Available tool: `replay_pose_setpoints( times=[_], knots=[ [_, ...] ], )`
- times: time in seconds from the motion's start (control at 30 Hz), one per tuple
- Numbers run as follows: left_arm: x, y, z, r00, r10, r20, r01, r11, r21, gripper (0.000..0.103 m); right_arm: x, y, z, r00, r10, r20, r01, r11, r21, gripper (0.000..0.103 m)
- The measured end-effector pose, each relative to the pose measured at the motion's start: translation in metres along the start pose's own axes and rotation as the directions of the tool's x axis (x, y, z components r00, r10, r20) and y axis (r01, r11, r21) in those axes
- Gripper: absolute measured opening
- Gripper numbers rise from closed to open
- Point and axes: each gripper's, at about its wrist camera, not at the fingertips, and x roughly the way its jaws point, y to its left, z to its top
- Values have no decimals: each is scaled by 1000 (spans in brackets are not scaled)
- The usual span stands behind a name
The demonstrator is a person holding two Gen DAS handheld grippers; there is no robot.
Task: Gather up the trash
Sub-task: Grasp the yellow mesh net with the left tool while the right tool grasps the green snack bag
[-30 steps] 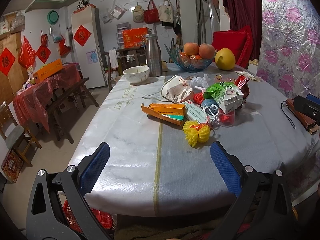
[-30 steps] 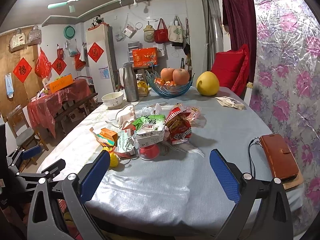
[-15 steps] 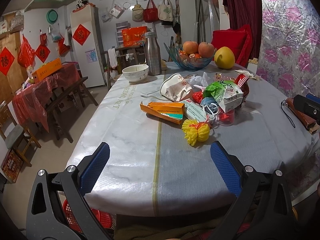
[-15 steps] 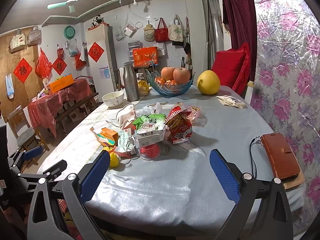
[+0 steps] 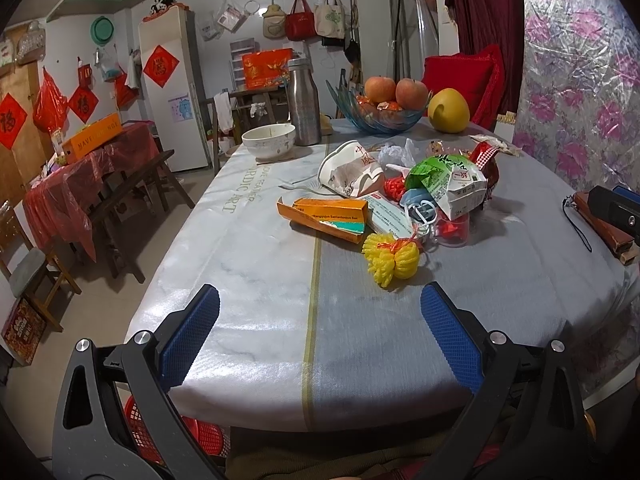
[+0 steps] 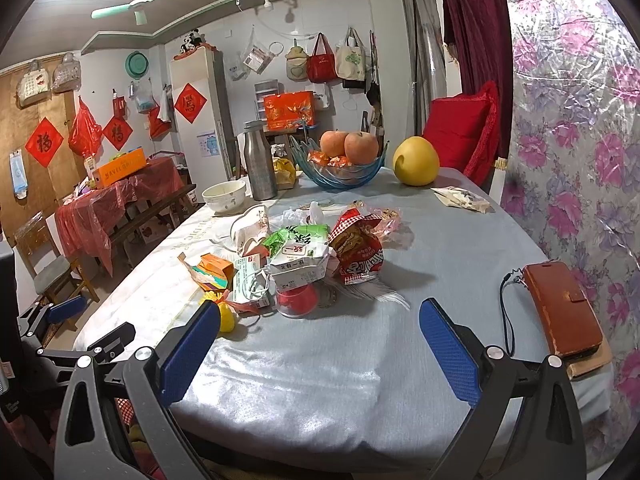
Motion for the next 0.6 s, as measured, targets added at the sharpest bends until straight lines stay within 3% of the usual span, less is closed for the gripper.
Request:
replay_pose_setpoints(
  times=[0.27,0.6],
  knots=[
    [23,9,-3,997,-49,-65,48,999,-15,97,17,-13,-5,999,2,-43,0,1000,31,97],
    [87,-11,11,971,-188,-148,191,981,10,97,55,-31,-12,993,33,-110,-23,995,93,97]
  ],
)
